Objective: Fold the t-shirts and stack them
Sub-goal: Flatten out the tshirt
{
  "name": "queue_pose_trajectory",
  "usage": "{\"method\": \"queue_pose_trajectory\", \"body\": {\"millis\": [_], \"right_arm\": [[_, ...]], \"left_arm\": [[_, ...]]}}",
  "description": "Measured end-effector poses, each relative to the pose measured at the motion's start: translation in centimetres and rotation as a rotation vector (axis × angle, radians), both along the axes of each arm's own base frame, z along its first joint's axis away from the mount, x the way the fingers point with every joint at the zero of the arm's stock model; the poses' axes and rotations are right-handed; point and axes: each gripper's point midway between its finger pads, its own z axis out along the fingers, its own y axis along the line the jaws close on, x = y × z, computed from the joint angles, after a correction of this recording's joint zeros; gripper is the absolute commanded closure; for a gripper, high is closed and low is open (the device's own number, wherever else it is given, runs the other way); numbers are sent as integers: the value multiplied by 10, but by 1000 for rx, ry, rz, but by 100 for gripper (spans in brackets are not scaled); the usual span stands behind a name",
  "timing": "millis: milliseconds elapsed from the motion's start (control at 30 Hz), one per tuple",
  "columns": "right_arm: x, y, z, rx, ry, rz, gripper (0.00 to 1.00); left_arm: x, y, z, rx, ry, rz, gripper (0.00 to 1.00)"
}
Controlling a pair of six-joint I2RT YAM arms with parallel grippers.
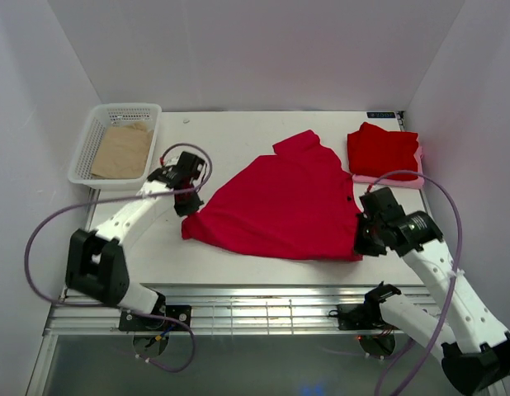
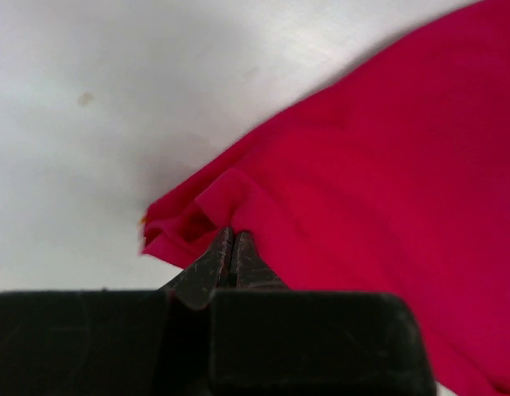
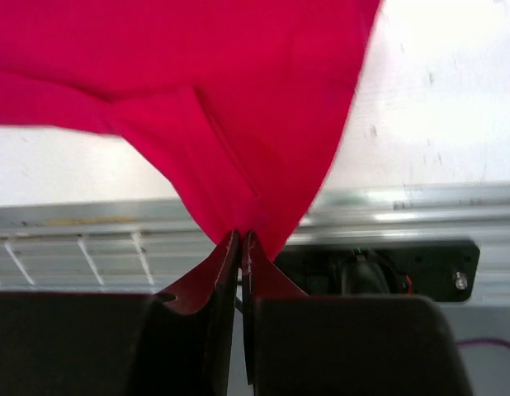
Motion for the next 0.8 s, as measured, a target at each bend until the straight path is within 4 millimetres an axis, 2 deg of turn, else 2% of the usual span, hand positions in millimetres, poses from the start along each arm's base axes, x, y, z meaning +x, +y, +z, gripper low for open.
{"method": "queue_pose_trajectory", "body": {"millis": [33,100,133,200,267,300,333,367,400,433,467,533,667,733,800], "right_arm": [[10,5,4,1,-2,5,92],[50,23,17,2,-24,32,92],[66,31,28,2,-30,44,92],[128,56,55,3,-89,73,92],[197,81,89,-5,-183,92,92],[235,95,110,4,-263,98,92],[268,106,133,9,-351,102,92],[295,114,157,8,-431,101,92],[318,118,183,10,-525,90,92],[333,118,207,8,-611,73,92],[341,116,227,1,-685,59,92],[339,102,261,-19,-803,22,92],[305,68,302,-62,-996,-24,92],[292,55,334,-77,-1113,-40,92],[286,47,372,-94,-1233,-55,92]], "left_arm": [[19,-13,0,-10,23,-41,100],[62,-40,4,-21,84,-117,100],[93,-57,7,-39,79,-150,100],[154,-88,11,-66,48,-203,100],[205,-114,19,-94,-5,-239,100],[227,-125,29,-116,-59,-253,100],[245,-133,42,-138,-124,-262,100],[252,-135,56,-151,-176,-264,100],[255,-135,76,-160,-230,-263,100],[256,-133,100,-168,-299,-260,100],[252,-128,126,-173,-370,-254,100],[237,-116,190,-184,-536,-250,100],[204,-91,363,-227,-1005,-244,100],[182,-80,440,-250,-1217,-242,100],[165,-73,490,-265,-1361,-241,100]]}}
